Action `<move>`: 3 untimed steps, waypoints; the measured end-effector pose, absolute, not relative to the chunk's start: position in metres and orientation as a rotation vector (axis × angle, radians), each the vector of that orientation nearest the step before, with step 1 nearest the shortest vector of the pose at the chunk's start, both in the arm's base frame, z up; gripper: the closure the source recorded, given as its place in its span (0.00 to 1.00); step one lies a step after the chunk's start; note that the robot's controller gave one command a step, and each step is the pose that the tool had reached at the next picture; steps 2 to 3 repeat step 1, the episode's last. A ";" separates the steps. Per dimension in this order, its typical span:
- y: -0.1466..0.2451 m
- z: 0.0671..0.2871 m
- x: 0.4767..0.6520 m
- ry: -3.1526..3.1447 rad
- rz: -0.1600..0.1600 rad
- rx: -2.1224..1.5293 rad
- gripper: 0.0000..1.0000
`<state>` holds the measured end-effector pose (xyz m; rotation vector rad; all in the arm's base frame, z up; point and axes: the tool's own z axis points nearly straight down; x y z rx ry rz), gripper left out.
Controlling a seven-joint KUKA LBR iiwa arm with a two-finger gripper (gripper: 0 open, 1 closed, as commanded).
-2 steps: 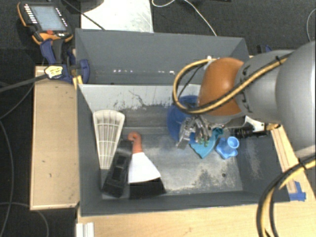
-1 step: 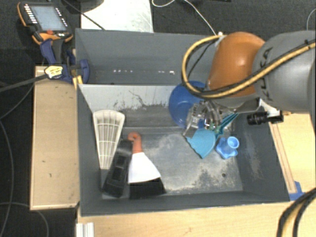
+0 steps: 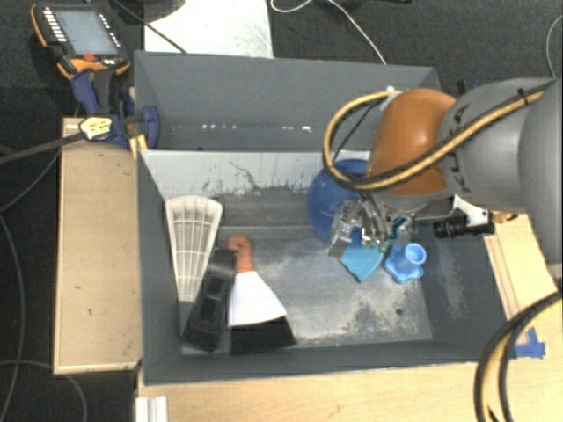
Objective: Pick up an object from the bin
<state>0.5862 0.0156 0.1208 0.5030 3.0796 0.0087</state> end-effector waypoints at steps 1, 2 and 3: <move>0.009 0.202 0.584 3.102 0.005 0.424 1.00; 0.009 0.202 0.584 3.102 0.005 0.424 1.00; 0.009 0.202 0.584 3.102 0.005 0.424 1.00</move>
Offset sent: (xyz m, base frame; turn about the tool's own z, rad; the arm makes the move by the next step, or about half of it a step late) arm 0.0036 -0.0150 -0.0508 -0.0308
